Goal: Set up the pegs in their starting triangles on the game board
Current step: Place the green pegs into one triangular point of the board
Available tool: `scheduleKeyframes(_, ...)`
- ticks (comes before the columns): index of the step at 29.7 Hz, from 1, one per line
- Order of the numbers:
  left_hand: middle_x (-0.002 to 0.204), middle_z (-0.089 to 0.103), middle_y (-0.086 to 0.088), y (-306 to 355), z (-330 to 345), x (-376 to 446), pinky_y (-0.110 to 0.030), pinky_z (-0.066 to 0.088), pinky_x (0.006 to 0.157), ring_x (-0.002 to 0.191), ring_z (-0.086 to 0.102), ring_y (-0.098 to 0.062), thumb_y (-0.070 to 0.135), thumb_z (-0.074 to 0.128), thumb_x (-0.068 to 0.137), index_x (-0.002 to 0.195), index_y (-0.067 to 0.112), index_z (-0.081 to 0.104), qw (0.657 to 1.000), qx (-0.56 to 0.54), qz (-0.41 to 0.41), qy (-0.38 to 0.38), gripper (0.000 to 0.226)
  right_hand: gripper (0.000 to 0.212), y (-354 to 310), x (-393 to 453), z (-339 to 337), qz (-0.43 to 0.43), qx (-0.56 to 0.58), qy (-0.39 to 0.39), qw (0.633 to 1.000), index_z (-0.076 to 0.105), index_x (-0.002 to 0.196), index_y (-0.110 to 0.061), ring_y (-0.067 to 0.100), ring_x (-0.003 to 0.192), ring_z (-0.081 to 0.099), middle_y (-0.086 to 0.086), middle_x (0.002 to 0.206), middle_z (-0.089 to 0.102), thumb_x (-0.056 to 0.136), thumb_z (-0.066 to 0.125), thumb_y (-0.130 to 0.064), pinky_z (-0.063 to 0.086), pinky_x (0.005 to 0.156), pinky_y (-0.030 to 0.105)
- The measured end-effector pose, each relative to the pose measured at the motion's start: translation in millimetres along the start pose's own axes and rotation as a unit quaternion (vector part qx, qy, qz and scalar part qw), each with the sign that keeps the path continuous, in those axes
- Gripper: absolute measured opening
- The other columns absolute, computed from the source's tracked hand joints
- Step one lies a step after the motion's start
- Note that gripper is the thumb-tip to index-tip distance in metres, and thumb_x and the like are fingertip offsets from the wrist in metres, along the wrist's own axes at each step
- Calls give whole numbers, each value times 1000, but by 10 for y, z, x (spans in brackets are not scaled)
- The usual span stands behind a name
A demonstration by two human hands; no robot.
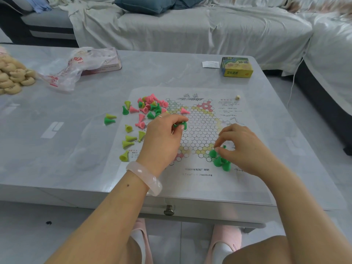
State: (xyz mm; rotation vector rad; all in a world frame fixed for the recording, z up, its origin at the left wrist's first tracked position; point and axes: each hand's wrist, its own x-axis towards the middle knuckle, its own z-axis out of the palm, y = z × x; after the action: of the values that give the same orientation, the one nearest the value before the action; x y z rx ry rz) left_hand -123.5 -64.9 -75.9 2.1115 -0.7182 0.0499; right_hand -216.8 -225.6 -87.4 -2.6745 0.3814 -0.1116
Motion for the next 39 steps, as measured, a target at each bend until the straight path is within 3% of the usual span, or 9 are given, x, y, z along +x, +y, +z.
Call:
scheduleKeyframes(20, 94, 53, 7, 5, -29, -1, -7, 39, 79, 88, 51, -6, 7, 52, 89, 109, 16, 66, 1000, -27, -1, 5, 26, 7, 15, -27, -31, 16, -1, -25, 1000, 58, 80, -29, 16, 110, 41, -9, 103, 44, 83, 58, -24, 24, 85, 20)
scheduleKeyframes(25, 95, 54, 7, -5, -35, 5, -9, 39, 81, 87, 51, -6, 7, 52, 89, 110, 16, 65, 1000, -31, -2, 5, 26, 8, 22, -33, -35, 17, -4, -29, 999, 63, 89, -28, 17, 112, 42, -10, 105, 44, 84, 58, -25, 25, 85, 21)
scheduleKeyframes(28, 87, 56, 10, -10, -22, 4, -8, 42, 76, 79, 52, -1, 7, 52, 88, 111, 18, 63, 998, -65, -23, -8, 27, 17, 1, -46, -63, 7, 23, 12, 1000, 63, 101, -27, 14, 112, 44, -11, 105, 46, 85, 58, -27, 27, 88, 21)
scheduleKeyframes(32, 82, 64, 3, 25, 10, -17, -8, 47, 60, 74, 60, -8, 11, 59, 86, 93, 26, 52, 981, -163, -74, -79, 18, 29, -183, -49, -82, -62, 76, 121, 988, 58, 114, -28, 5, 101, 49, -15, 103, 52, 85, 58, -24, 38, 91, 23)
scheduleKeyframes(35, 80, 68, -2, 57, 47, -47, -16, 51, 62, 72, 64, -11, 14, 66, 81, 82, 26, 44, 976, -178, -77, -96, 25, 29, -287, -27, -18, -104, 98, 115, 983, 61, 112, -26, 3, 89, 52, -14, 98, 55, 83, 62, -20, 42, 80, 15)
scheduleKeyframes(39, 79, 68, -6, 67, 51, -57, -29, 52, 70, 71, 64, -16, 15, 68, 79, 77, 24, 40, 978, -176, -79, -81, 31, 13, -333, -3, 23, -121, 123, 99, 980, 67, 90, -23, 2, 78, 57, -14, 80, 61, 81, 64, -15, 47, 73, 17)
